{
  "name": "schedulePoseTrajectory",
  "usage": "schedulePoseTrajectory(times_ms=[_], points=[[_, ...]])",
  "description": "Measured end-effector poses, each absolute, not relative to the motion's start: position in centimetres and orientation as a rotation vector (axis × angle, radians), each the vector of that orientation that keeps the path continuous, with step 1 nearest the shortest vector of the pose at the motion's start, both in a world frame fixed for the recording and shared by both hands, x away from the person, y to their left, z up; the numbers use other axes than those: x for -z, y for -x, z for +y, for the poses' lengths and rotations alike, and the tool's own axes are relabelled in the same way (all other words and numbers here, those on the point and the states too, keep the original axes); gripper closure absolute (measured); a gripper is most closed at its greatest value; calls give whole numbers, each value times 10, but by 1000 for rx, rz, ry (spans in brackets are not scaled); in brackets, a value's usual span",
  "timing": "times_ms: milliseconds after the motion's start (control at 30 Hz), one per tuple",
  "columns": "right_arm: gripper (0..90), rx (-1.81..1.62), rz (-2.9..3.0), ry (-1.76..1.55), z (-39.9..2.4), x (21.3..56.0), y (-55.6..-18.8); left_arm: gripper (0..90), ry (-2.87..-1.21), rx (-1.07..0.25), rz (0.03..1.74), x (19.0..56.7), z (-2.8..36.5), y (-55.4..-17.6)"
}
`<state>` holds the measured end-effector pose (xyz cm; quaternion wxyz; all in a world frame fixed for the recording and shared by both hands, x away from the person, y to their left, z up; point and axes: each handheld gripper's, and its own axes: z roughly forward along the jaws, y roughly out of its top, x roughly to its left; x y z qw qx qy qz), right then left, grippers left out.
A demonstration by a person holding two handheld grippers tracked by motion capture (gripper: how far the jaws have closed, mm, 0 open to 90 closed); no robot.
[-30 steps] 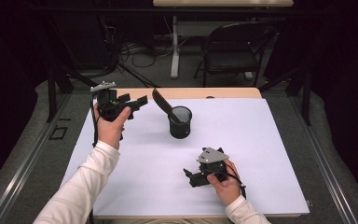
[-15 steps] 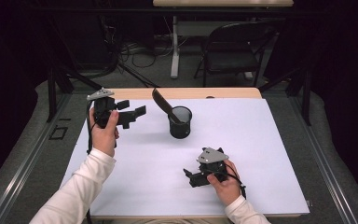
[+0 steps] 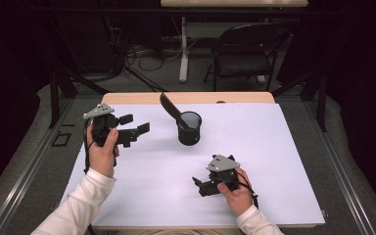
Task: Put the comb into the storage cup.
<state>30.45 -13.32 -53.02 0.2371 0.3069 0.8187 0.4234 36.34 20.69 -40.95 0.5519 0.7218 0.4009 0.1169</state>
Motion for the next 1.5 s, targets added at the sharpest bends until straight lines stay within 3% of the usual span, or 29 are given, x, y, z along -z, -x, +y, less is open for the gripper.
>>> schedulePoseTrajectory(times_ms=[967, 1500], points=[[15, -1166, 2230, -853, -136, 529, -305, 167, -1728, -308, 848, 454, 231, -294], [15, -1170, 2225, -856, -136, 528, -305, 166, -1724, -297, 772, 485, 235, -277]])
